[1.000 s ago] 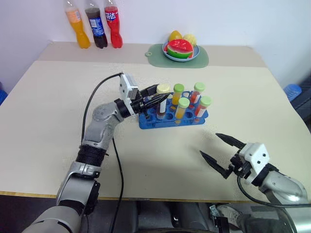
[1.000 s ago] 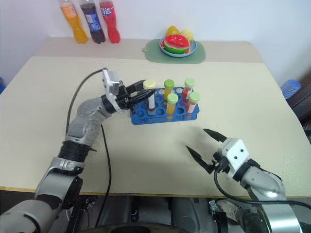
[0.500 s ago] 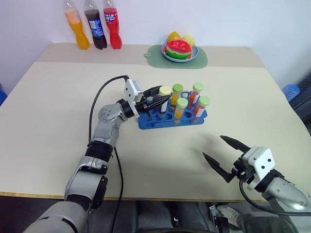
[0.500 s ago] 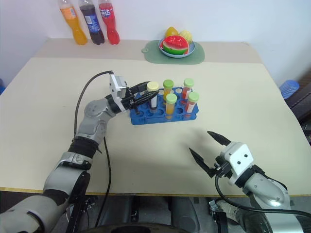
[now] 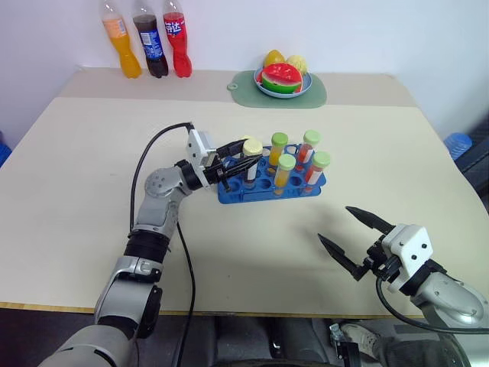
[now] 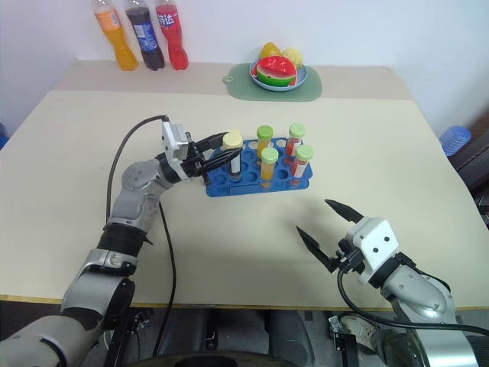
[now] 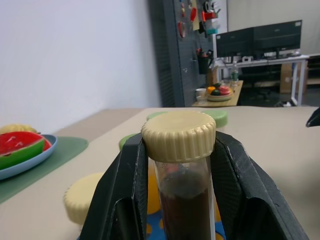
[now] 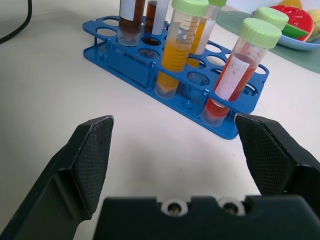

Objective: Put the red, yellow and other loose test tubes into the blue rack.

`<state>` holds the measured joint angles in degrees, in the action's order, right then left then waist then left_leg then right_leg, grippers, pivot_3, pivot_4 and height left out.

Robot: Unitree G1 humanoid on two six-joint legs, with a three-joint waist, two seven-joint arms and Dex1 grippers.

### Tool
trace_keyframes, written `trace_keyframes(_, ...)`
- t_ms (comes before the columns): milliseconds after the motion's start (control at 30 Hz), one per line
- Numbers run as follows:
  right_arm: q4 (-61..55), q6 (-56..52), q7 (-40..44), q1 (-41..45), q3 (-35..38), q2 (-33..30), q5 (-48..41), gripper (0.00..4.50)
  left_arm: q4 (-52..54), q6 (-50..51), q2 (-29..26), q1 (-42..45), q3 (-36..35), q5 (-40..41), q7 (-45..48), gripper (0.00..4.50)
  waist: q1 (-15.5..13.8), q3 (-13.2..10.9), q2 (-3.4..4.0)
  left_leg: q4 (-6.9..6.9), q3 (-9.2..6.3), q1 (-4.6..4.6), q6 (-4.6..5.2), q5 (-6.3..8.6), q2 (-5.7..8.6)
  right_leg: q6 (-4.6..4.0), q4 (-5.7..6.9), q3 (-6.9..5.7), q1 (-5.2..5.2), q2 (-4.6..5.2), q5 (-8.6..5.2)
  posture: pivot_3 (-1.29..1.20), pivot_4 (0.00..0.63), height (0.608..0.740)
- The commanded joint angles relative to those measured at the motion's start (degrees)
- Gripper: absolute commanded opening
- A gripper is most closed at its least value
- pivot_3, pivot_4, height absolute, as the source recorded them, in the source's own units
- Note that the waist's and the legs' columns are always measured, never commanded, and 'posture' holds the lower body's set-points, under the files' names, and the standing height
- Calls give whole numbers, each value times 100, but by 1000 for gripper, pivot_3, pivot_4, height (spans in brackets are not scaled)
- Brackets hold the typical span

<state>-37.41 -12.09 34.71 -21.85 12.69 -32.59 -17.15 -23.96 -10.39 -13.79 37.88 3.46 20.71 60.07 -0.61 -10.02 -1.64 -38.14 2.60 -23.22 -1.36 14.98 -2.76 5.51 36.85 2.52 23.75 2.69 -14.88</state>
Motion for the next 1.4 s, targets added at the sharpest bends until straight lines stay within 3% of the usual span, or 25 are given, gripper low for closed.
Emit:
trace_keyframes(33, -102, 23, 21, -26, 94, -1, -71, 4307, 30, 121, 53, -136, 132, -49, 170, 1172, -1, 0, 0, 0, 0, 0, 0, 0, 0, 0, 0, 0, 0, 0, 0, 0, 150, 740)
trace_keyframes(267, -184, 21, -13, -147, 121, 24, -68, 4307, -305, 90, 120, -9, 94, -184, 186, 1172, -4, -1, -1, 0, -1, -8, 1, 1, 1, 0, -4, -1, 6, 0, 0, 0, 150, 740)
trace_keyframes(500, -199, 17, -43, -176, 118, 41, -76, 4307, -168, 197, 211, 55, -37, -171, -124, 4476, -3, -1, -2, 0, -1, -8, 2, 1, 0, 0, -3, -1, 6, 0, 0, 0, 150, 740)
trace_keyframes(900, 170, -24, -317, 587, 81, 194, -82, 4307, 1464, 1015, -53, -545, -75, -197, -930, 4476, 6, -1, -1, 2, -3, -7, 2, 1, -1, 1, -2, -1, 6, 0, 1, 0, 150, 740)
trace_keyframes(1100, 435, 105, -728, 1056, 83, 460, 110, 4307, 2228, 1615, -504, -1019, -307, -322, -1547, 4476, 18, -1, 0, 2, -2, -5, 1, 1, -2, 1, 1, -1, 6, -1, 0, 0, 150, 740)
trace_keyframes(1400, 745, 173, -842, 1353, 91, 524, 162, 4307, 2460, 2119, -762, -1418, -790, -693, -2879, 4476, 12, -2, 0, 4, 0, -3, 1, 1, -4, 2, 4, -1, 7, 0, 1, 0, 150, 740)
